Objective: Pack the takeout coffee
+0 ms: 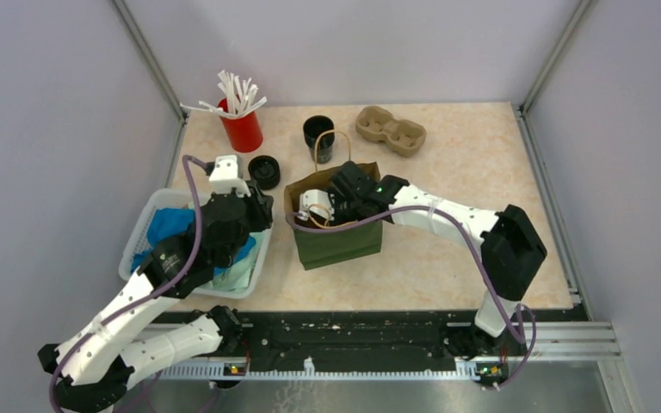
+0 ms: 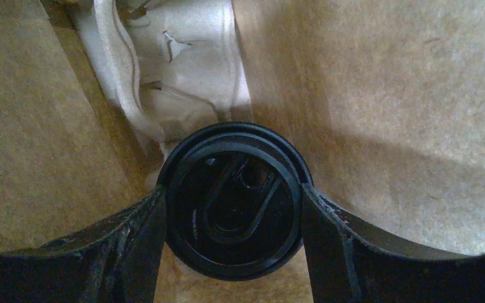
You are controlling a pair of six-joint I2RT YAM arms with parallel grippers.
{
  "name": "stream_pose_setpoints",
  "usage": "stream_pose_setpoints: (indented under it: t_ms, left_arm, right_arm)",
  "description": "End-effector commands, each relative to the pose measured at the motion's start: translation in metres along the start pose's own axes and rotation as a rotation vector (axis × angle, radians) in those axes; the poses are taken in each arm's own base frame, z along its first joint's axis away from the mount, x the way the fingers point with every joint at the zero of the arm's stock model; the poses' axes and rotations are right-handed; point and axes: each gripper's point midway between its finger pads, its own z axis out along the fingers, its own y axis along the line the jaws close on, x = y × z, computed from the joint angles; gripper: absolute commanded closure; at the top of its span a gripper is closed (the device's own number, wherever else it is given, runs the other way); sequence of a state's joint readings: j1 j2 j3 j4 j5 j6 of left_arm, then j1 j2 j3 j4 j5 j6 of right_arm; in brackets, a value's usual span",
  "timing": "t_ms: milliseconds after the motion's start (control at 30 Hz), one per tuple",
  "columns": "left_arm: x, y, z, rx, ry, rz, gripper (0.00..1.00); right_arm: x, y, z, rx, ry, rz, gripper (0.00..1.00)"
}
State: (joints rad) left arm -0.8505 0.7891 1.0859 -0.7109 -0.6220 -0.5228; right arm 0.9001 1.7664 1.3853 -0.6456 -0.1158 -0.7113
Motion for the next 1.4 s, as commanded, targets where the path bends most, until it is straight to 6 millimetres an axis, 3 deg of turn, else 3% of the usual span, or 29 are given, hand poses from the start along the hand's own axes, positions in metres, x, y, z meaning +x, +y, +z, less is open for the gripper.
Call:
stream_pose_setpoints:
  t_ms: [0,133,367,467,1367]
  left_arm:
    - [-0.025,0.009,-0.014,-0.015,-0.072,-0.013,0.6]
    - [-0.025,0.012,-0.015,-0.022,-0.08,-0.017,0.6]
    - [-0.022,0.004,-0.012,0.008,-0.065,-0.002,0.61]
    - [-0.021,0.002,-0.01,0.016,-0.06,0.002,0.6]
    - [-0.01,-0.014,0.004,0.058,-0.023,0.052,0.55]
  right_arm:
    - [0.107,0.101,0.019,-0.319,0.37,0.101,0.68]
    - [0.117,0.101,0.014,-0.305,0.388,0.108,0.69]
    - [0.07,0.061,0.006,-0.199,0.281,0.115,0.63]
    - [0.06,0.048,0.0,-0.162,0.267,0.107,0.6]
    - [0.009,0.003,-0.051,-0.012,0.145,0.1,0.24]
